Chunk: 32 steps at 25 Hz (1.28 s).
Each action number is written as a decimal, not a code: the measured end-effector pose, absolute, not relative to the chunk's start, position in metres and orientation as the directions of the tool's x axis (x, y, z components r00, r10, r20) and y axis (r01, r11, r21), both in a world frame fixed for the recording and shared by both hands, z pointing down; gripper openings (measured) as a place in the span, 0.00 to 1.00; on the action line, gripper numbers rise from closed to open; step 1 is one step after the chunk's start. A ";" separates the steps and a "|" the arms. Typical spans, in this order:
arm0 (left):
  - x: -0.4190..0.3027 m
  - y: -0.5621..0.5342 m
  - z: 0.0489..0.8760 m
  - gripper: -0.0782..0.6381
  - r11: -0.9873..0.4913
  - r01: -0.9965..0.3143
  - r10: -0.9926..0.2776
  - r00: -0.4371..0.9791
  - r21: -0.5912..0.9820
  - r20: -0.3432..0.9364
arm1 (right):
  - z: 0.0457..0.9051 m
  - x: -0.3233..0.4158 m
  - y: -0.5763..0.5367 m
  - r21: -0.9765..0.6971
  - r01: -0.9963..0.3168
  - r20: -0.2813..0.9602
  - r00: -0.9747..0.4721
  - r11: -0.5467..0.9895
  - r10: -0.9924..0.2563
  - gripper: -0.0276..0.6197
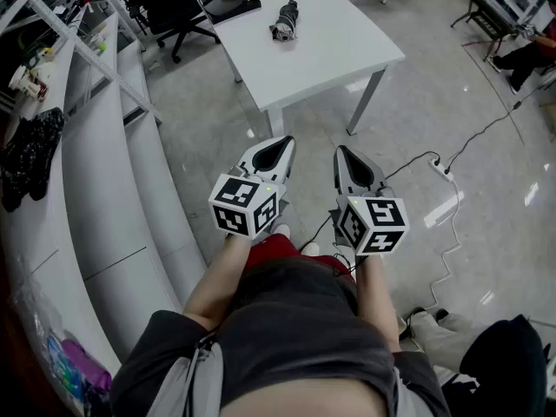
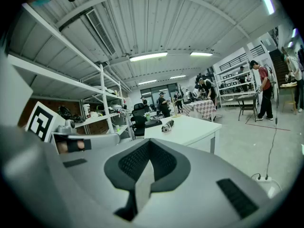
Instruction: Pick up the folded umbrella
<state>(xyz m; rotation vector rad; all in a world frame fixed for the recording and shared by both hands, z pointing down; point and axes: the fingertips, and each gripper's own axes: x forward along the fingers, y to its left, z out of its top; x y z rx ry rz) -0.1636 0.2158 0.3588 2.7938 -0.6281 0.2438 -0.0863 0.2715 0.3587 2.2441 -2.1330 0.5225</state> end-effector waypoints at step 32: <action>-0.135 0.214 0.349 0.13 -0.841 -0.522 -0.487 0.845 0.142 0.220 | 0.369 -0.033 0.279 -0.258 -0.962 0.248 0.027 -0.093 -0.968 0.07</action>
